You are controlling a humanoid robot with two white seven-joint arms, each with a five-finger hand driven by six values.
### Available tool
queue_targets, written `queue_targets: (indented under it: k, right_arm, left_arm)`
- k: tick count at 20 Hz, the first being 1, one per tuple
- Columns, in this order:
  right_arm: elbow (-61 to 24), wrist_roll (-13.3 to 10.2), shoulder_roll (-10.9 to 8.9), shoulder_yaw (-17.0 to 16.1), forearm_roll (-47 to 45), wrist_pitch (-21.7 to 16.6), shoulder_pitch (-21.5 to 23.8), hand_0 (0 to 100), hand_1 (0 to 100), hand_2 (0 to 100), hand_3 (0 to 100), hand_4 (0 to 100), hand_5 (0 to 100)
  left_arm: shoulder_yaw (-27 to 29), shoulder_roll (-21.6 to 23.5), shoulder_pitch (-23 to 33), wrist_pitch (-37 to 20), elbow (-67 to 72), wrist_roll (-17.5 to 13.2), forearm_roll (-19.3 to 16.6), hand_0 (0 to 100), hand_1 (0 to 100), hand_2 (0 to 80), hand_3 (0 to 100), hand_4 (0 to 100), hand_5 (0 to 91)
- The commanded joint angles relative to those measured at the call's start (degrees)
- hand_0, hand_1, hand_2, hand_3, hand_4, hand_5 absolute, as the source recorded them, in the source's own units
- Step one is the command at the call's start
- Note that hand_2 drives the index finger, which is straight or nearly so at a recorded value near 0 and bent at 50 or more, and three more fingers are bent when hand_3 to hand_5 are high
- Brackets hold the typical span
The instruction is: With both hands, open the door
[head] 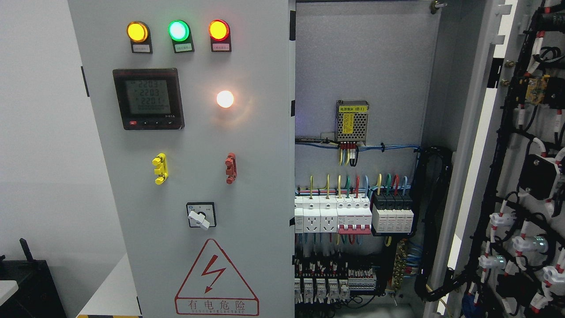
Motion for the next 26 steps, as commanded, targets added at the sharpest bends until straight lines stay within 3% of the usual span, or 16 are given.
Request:
queue_targets:
  k: [1,6,10,18,26]
  right_arm:
    - [3.28,0.04,-0.19,0.89,-2.01,2.52,-3.78,0,0,0,0,0,0]
    - [5.3,0.04,-2.03,0.98,-5.97,3.05,-7.55,0,0,0,0,0,0]
    - [5.92,0.04,-1.87,0.89,-6.06,6.12,-11.16,0,0,0,0,0,0]
    - [9.61,0.12,-1.43,1.07,-6.06,6.48,-17.4,0,0,0,0,0,0]
    - [10.22,0.12,-1.16,5.11,-6.15,8.67,-21.53,0,0,0,0,0,0]
  left_arm:
    - [0.0,0.0,0.0,0.01,-1.58,-0.01,0.0,0,0,0.0,0,4,0.0]
    - [0.0,0.0,0.0,0.01,-1.58,-0.01,0.0,0,0,0.0,0,4,0.0]
    - [0.0,0.0,0.0,0.01,-1.58,-0.01,0.0,0,0,0.0,0,4,0.0]
    - [0.0,0.0,0.0,0.01,-1.58,-0.01,0.0,0,0,0.0,0,4,0.0]
    - [0.0,0.0,0.0,0.01,-1.58,-0.01,0.0,0,0,0.0,0,4,0.0]
